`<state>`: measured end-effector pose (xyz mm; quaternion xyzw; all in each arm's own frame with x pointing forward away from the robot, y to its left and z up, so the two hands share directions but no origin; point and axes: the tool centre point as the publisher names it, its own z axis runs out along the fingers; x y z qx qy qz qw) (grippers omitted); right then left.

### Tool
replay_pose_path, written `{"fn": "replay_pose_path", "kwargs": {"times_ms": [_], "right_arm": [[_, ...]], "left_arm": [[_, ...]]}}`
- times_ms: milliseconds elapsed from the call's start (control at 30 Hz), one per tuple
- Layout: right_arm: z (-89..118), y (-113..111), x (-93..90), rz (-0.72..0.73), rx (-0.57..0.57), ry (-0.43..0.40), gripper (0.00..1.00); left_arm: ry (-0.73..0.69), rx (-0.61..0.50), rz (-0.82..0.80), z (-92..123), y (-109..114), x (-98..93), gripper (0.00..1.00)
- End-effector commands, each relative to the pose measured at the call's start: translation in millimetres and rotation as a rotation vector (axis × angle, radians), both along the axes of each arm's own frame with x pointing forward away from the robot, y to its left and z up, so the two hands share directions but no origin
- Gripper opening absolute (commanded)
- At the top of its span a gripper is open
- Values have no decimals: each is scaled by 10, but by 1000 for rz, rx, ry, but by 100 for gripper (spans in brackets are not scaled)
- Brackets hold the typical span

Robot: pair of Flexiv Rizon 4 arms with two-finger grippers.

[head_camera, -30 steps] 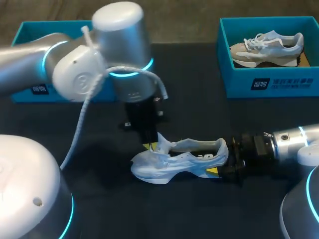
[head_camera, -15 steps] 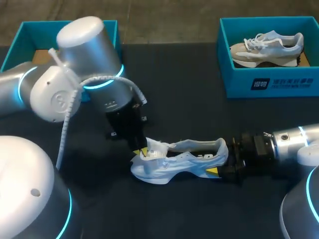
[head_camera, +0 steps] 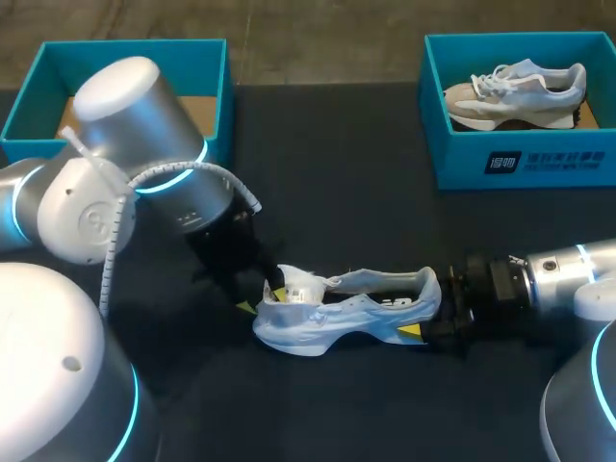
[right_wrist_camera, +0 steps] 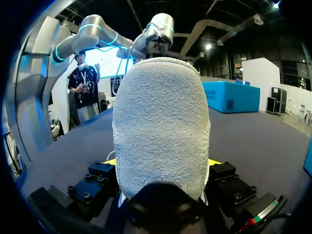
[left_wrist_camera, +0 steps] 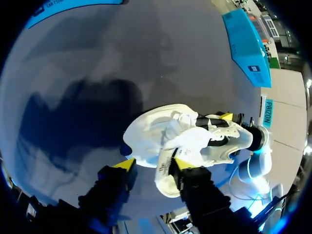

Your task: Take the shoe out of the shoebox, open the shoe tongue, remove and reinsert the insole, then place the shoe into the shoebox

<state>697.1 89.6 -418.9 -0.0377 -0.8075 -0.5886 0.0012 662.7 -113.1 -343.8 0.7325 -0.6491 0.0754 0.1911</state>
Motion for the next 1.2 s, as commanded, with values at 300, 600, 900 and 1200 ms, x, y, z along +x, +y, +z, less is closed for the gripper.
{"fn": "replay_pose_path", "kwargs": {"times_ms": [300,600,900,1200], "right_arm": [[2,4,1,-1,-3,1,0],[2,4,1,-1,-3,1,0],[2,4,1,-1,-3,1,0],[2,4,1,-1,-3,1,0]], "left_arm": [[-110,40,-186,681,-100,78,85],[-141,139,-549,1174,-344,180,87],[-215,239,-949,1405,-526,146,0],[-218,206,-1258,1299,-667,103,0]]}}
